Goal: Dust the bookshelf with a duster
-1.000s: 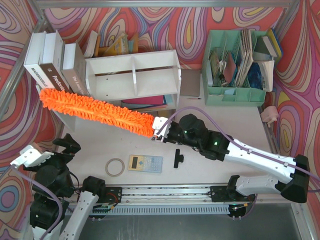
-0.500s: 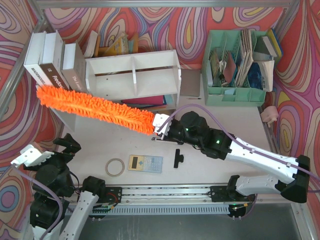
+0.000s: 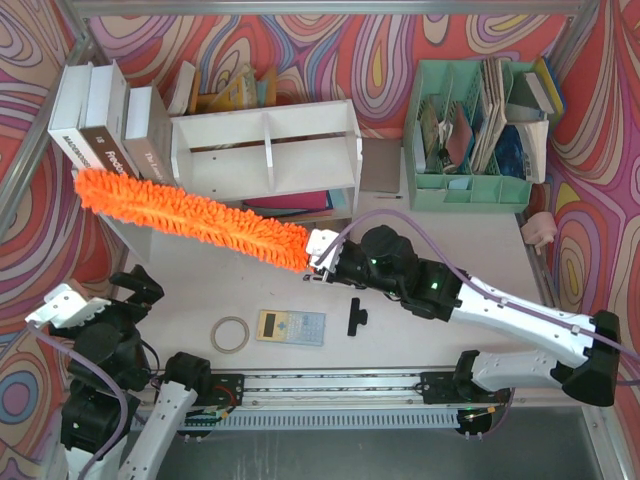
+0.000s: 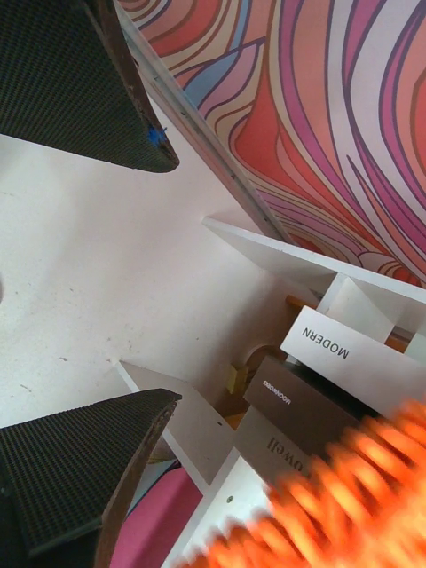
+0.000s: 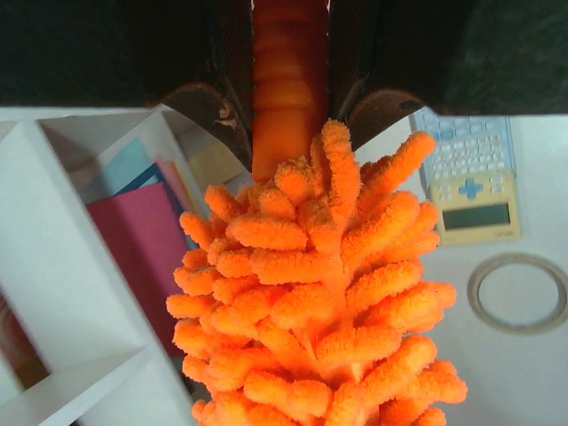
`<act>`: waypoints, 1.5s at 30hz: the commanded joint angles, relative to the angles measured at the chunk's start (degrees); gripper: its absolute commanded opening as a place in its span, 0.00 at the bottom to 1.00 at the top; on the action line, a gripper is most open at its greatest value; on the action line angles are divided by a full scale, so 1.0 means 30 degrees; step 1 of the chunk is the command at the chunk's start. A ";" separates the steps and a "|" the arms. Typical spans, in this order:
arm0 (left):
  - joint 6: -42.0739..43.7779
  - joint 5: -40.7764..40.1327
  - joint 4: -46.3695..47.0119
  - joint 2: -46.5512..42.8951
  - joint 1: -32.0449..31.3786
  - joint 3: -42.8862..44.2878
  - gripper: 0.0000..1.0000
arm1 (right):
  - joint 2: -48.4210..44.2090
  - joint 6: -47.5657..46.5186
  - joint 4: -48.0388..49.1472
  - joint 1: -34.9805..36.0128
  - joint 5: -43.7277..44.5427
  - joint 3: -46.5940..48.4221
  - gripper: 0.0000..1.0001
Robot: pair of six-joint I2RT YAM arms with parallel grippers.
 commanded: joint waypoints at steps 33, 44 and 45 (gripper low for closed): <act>0.0040 -0.0034 0.0130 0.0297 -0.0125 0.0047 0.99 | -0.0680 0.1724 0.1695 -0.0082 0.0587 -0.2598 0.00; 0.0024 -0.0041 0.0130 0.0288 -0.0125 0.0057 0.98 | -0.0610 0.1086 0.1655 -0.0085 -0.0142 -0.0543 0.00; 0.0018 -0.0045 0.0131 0.0287 -0.0125 0.0047 0.99 | -0.0520 0.0985 0.1609 -0.0095 -0.0392 -0.0169 0.00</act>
